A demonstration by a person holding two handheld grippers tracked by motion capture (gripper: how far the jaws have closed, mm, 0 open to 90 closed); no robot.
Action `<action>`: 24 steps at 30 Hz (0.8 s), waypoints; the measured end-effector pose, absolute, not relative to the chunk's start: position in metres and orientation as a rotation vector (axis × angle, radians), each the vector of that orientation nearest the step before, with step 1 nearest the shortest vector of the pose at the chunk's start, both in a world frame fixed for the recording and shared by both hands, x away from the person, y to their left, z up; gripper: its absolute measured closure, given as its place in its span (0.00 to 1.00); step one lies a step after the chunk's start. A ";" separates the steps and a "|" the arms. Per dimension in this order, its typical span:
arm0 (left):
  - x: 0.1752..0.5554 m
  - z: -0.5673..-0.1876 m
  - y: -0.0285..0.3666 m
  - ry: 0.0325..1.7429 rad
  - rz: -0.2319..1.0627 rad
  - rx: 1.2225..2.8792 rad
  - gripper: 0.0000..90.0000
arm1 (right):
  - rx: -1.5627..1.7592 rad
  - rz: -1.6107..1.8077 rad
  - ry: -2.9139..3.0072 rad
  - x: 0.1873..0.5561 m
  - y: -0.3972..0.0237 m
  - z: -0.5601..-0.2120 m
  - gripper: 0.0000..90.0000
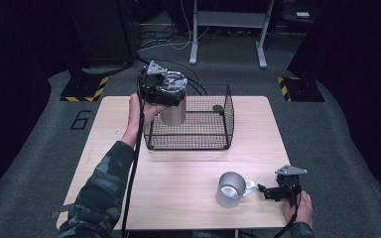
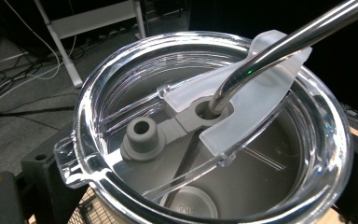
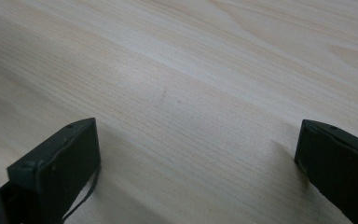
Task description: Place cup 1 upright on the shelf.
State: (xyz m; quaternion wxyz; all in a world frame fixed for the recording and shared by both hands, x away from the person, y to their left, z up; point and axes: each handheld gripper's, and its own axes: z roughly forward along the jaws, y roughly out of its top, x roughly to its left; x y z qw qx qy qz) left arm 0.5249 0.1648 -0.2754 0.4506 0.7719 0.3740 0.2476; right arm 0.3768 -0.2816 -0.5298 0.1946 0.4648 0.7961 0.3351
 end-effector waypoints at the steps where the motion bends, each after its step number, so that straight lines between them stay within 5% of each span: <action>1: 0.525 -0.275 0.165 0.925 0.612 1.908 0.04 | 1.303 0.939 2.232 0.377 -0.282 -0.530 0.00; 24: 0.562 -0.304 0.162 1.027 0.596 1.945 0.04 | 1.302 0.940 2.231 0.377 -0.282 -0.530 0.00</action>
